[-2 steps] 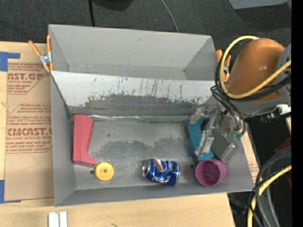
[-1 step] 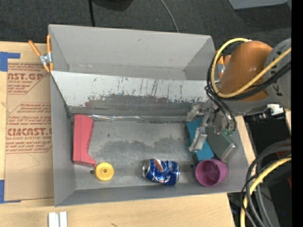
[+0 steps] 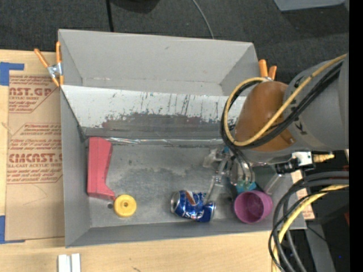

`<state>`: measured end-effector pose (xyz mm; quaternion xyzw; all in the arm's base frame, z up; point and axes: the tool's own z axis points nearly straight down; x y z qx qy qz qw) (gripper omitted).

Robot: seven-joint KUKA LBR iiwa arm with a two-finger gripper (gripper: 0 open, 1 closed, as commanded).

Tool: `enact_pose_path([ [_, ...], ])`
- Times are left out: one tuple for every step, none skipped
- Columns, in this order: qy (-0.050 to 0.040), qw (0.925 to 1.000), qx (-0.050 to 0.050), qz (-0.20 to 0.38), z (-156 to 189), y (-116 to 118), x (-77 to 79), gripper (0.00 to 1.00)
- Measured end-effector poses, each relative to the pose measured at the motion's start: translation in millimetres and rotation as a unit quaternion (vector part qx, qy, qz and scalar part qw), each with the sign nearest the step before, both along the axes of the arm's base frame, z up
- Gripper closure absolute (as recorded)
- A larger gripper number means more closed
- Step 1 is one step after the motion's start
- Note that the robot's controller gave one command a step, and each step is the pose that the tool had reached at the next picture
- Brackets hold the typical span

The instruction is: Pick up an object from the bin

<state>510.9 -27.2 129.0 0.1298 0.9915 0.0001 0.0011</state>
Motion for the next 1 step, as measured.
enact_pose_path([
  [0.0004,0.9995,0.001,0.031,-26.9,16.3,-4.2,0.0],
])
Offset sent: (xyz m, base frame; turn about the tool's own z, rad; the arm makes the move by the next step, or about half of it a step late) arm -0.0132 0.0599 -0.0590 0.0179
